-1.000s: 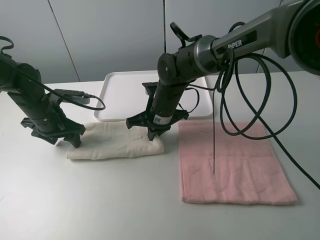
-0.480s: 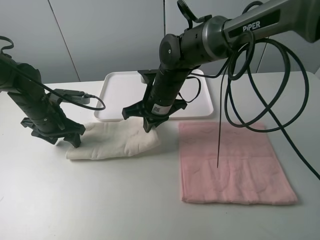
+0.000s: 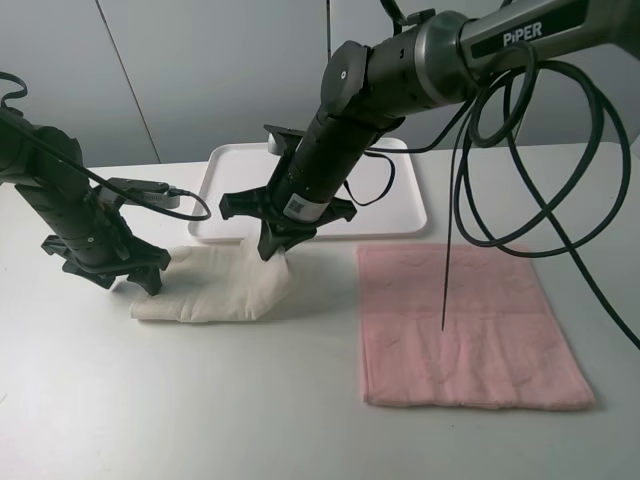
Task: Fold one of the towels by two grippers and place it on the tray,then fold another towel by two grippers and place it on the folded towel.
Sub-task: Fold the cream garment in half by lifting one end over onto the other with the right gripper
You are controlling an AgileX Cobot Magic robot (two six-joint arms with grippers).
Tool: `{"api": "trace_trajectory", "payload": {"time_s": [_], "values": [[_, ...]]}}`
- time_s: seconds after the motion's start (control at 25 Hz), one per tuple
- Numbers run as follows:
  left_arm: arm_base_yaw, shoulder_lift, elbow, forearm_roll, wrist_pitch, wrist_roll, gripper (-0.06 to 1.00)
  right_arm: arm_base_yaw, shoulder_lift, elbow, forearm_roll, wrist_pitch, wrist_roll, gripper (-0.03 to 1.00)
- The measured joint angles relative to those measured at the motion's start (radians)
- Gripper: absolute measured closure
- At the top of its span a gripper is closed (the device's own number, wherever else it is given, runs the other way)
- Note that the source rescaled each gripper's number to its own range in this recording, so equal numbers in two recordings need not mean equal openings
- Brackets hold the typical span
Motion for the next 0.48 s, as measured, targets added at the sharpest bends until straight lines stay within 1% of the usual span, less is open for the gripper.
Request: {"api": "trace_trajectory", "payload": {"time_s": [0.08,0.12,0.48], "values": [[0.000,0.000,0.000,0.000,0.000,0.000,0.08,0.000,0.000,0.000,0.098,-0.019,-0.044,0.93],[0.000,0.000,0.000,0.000,0.000,0.000,0.08,0.000,0.000,0.000,0.125,-0.026,-0.059,0.93],[0.000,0.000,0.000,-0.004,0.000,0.000,0.08,0.013,0.004,0.000,0.200,-0.065,-0.075,0.93]]}}
